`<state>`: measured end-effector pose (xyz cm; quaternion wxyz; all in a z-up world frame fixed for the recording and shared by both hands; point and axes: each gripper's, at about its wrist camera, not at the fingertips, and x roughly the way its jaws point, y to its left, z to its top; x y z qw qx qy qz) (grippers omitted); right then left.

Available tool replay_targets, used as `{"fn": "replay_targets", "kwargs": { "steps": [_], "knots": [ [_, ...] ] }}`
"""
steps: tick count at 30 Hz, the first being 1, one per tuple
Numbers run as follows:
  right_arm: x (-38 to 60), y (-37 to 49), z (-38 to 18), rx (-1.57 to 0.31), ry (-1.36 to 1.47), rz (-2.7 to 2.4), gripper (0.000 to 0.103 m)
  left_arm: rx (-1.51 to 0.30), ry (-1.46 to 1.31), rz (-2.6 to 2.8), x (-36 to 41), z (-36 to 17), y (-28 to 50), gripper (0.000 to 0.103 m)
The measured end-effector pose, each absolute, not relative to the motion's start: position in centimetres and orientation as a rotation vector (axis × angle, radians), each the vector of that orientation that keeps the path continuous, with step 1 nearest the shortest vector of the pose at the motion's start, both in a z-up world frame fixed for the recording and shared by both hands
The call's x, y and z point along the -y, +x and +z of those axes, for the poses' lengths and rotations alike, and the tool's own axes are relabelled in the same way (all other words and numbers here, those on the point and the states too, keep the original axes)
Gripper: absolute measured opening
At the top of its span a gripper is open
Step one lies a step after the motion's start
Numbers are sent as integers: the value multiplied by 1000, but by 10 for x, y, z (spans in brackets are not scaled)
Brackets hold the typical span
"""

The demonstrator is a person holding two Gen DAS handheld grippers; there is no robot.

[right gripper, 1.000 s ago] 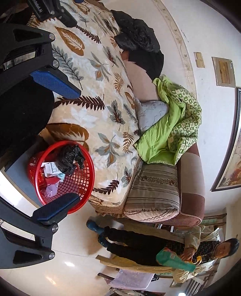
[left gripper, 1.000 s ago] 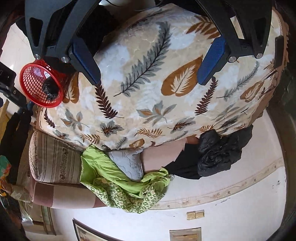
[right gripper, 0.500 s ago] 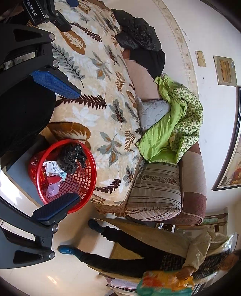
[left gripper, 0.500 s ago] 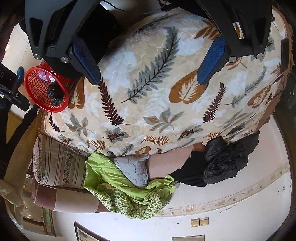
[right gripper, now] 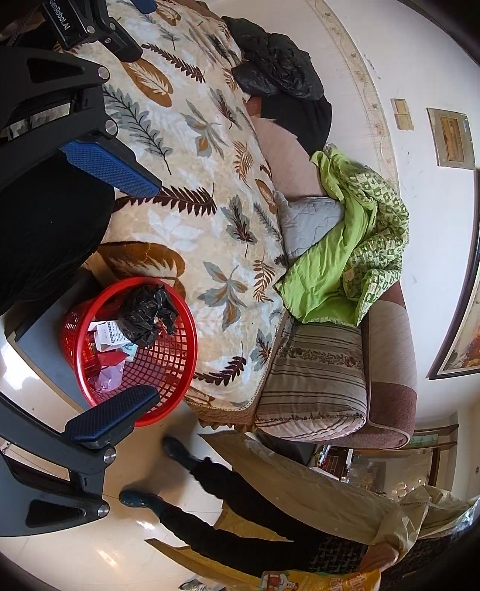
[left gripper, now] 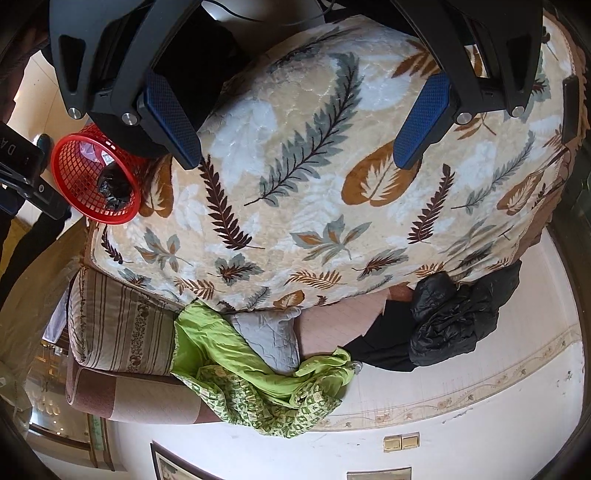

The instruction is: Collect trash

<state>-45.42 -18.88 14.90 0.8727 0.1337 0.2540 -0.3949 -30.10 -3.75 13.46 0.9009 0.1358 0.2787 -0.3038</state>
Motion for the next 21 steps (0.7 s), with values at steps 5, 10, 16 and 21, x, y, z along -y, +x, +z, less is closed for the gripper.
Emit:
{"fn": "replay_targets", "kwargs": {
  "steps": [5,10,16,21],
  "knots": [
    [188,-454,147,-535,282,-827,103,-583,281,-634,39,133,-301,103],
    [189,-453,146,-541,286,-826,103,-590,283,-638,41,132,-303,103],
    [187,-452,146,-548,287,-823,103,-590,279,-639,40,133,-301,103],
    [189,-452,146,-550,292,-824,103,-597,281,-642,39,130,-301,103]
  ]
}}
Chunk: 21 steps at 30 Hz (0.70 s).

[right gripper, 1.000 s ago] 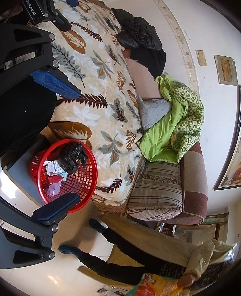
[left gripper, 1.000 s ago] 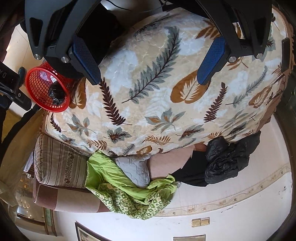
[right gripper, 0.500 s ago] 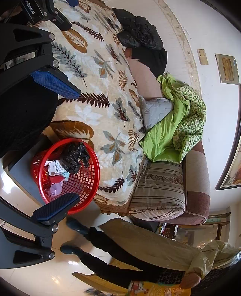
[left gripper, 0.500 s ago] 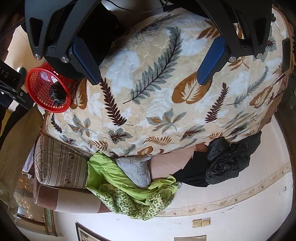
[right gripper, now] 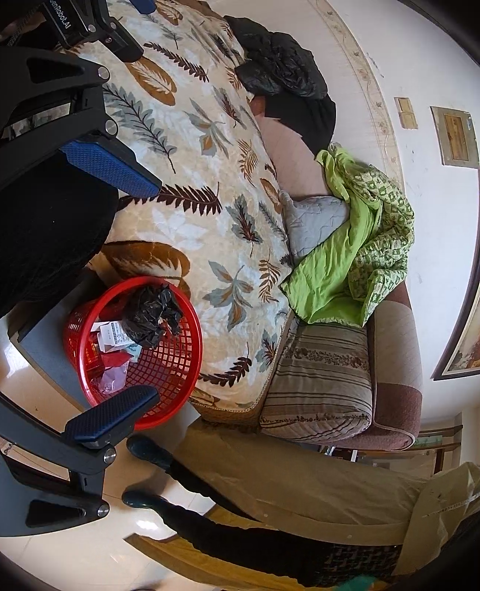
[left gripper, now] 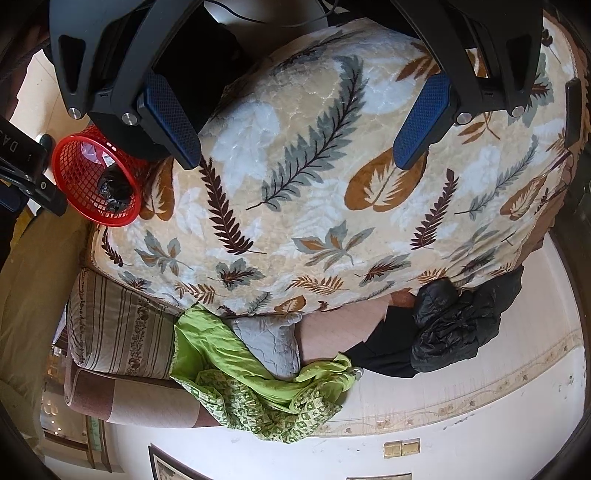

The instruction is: Collect trash

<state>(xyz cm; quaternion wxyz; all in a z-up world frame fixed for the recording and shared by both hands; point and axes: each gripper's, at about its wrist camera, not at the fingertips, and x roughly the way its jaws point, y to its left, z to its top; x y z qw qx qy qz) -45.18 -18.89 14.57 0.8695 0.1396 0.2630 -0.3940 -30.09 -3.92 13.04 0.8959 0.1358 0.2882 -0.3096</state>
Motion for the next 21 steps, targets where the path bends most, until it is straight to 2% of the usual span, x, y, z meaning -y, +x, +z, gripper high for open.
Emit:
{"fn": "replay_targets", "kwargs": {
  "steps": [21],
  "knots": [
    [189,-429,154,-548,258,-741,103,-605,217,-585,18,135,-276,103]
  ]
}}
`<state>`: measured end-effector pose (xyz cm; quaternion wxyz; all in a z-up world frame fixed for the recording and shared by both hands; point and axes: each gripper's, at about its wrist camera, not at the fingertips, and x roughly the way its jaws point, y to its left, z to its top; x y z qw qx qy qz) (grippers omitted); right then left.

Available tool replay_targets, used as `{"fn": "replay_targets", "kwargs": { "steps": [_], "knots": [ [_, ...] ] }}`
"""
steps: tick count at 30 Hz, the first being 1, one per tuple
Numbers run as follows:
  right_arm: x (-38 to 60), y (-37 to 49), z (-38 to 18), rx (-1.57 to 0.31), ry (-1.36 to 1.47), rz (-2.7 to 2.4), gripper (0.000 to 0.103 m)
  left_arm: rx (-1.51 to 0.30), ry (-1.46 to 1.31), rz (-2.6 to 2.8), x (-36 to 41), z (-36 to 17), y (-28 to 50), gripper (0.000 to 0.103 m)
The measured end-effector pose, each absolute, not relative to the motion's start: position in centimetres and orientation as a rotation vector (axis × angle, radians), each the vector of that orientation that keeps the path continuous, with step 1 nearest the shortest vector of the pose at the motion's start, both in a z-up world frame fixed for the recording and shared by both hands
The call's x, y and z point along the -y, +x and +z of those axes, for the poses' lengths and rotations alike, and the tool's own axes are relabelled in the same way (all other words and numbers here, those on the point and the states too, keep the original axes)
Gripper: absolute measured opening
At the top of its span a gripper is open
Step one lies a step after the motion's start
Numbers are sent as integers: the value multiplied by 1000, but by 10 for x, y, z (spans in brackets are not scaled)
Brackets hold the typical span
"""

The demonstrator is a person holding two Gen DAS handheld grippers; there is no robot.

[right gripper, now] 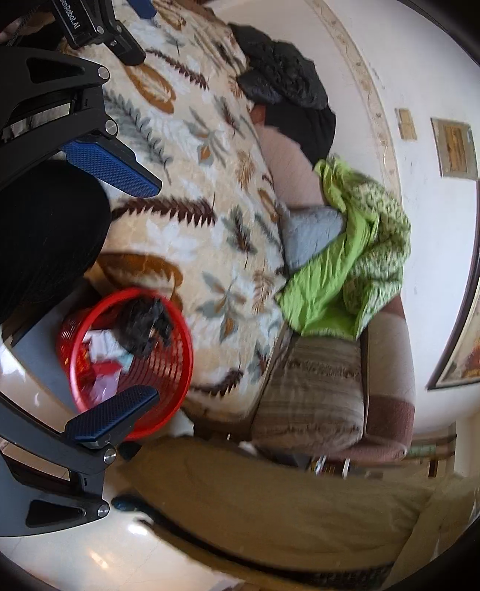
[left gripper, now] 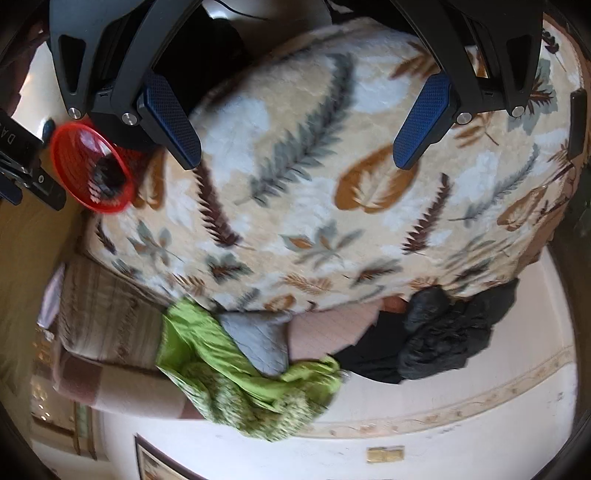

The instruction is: Collect trash

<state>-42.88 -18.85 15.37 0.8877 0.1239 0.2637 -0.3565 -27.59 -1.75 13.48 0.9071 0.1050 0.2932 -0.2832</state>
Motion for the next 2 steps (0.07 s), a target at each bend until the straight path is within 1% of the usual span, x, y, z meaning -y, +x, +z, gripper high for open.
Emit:
{"fn": "replay_targets", "kwargs": {
  "steps": [2],
  "knots": [
    [190,-402,160,-579,228,-698,103,-618,206,-522,9,135,-257,103]
  ]
}}
